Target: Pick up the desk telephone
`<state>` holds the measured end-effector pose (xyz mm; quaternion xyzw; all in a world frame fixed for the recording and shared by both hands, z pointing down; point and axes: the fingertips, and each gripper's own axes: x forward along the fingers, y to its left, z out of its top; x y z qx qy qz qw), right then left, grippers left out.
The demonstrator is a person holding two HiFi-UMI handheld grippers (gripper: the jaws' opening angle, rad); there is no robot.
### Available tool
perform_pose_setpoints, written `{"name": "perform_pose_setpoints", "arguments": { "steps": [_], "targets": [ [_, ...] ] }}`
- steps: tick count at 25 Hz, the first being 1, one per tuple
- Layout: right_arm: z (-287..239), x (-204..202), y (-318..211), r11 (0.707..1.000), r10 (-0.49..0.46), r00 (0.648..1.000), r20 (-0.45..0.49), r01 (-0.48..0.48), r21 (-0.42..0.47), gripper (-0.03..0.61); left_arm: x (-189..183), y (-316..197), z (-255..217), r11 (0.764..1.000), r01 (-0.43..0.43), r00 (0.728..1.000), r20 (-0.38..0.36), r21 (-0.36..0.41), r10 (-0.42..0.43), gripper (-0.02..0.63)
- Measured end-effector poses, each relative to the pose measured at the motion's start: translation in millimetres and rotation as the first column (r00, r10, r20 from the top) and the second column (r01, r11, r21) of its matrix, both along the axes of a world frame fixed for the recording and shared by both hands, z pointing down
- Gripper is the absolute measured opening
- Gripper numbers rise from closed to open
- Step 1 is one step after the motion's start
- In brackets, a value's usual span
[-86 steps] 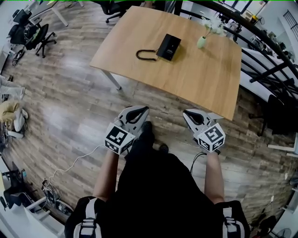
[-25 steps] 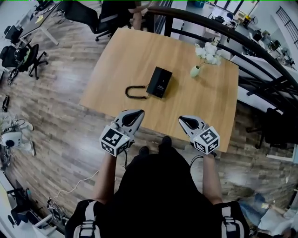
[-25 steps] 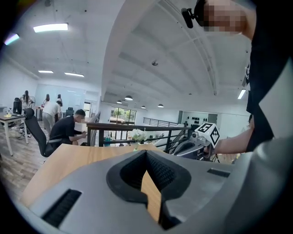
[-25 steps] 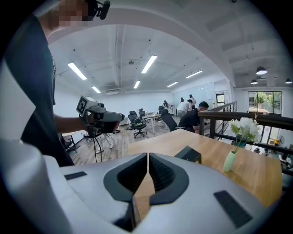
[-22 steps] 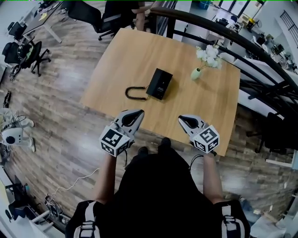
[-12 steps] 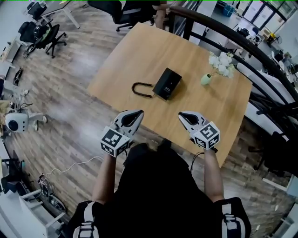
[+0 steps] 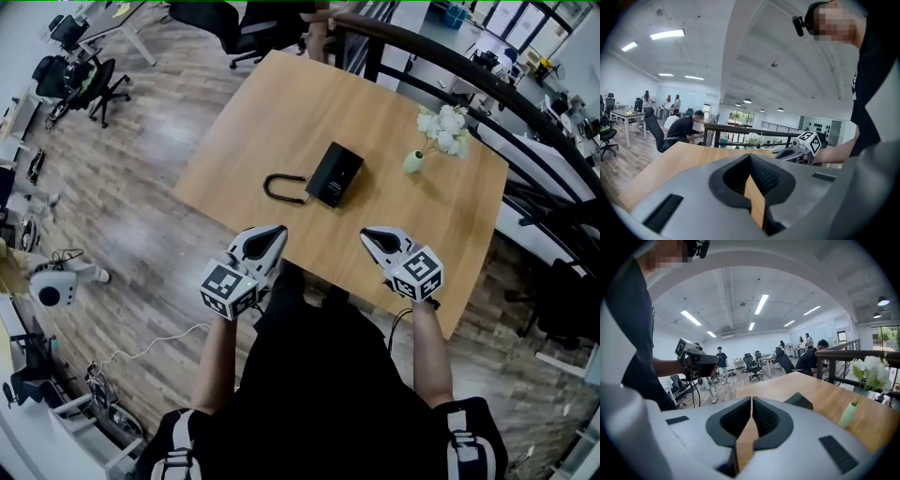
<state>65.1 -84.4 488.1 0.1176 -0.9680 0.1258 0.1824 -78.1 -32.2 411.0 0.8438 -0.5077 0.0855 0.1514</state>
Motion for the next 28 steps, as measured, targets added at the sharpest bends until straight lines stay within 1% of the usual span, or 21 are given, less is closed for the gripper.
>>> {"name": "perform_pose_setpoints", "arguments": {
  "steps": [4, 8, 13, 16, 18, 20, 22, 23, 25, 26, 28],
  "targets": [
    [5.9, -4.7, -13.1, 0.997, 0.076, 0.997, -0.020, -0.076, -0.005, 0.025, -9.2, -25.7, 7.5, 0.997, -0.075, 0.997, -0.008, -0.005, 0.075, 0.018],
    [1.8, -17.3, -21.7, 0.989, 0.149, 0.988, -0.034, -0.149, -0.008, 0.025, -27.0, -52.7, 5.9, 0.988, -0.153, 0.988, -0.019, 0.001, 0.153, 0.018],
    [2.6, -39.9, -32.3, 0.972, 0.234, 0.971, -0.039, -0.234, -0.011, 0.025, -50.2, -79.0, 5.2, 0.972, -0.237, 0.971, -0.041, 0.004, 0.237, 0.018],
    [10.5, -50.8, -38.5, 0.959, 0.279, 0.959, -0.042, -0.281, -0.030, 0.025, -60.6, -94.4, 18.0, 0.960, -0.280, 0.959, -0.045, -0.003, 0.280, 0.018],
    [17.9, -54.8, -42.8, 0.948, 0.312, 0.949, -0.045, -0.314, -0.048, 0.025, -64.1, -105.3, 32.4, 0.947, -0.320, 0.946, -0.058, -0.014, 0.319, 0.018],
    [26.7, -55.0, -46.0, 0.936, 0.344, 0.938, -0.051, -0.346, -0.064, 0.025, -64.0, -115.3, 49.6, 0.932, -0.361, 0.929, -0.097, -0.032, 0.356, 0.018],
    [36.6, -55.9, -49.0, 0.925, 0.368, 0.928, -0.064, -0.372, -0.077, 0.025, -65.8, -125.7, 66.3, 0.921, -0.385, 0.916, -0.151, -0.061, 0.372, 0.018],
    [41.5, -58.1, -51.4, 0.920, 0.377, 0.923, -0.071, -0.382, -0.083, 0.025, -69.1, -132.2, 74.2, 0.918, -0.388, 0.913, -0.168, -0.076, 0.372, 0.018],
    [49.8, -64.6, -57.5, 0.911, 0.393, 0.916, -0.082, -0.400, -0.100, 0.025, -77.2, -146.5, 90.0, 0.914, -0.389, 0.913, -0.179, -0.113, 0.367, 0.018],
    [53.1, -67.1, -60.3, 0.906, 0.401, 0.912, -0.084, -0.408, -0.112, 0.025, -79.5, -152.3, 98.0, 0.909, -0.394, 0.911, -0.185, -0.135, 0.368, 0.018],
    [59.2, -68.6, -65.2, 0.895, 0.414, 0.906, -0.082, -0.422, -0.142, 0.025, -79.9, -159.9, 113.5, 0.892, -0.415, 0.902, -0.210, -0.181, 0.378, 0.020]
  ]
}}
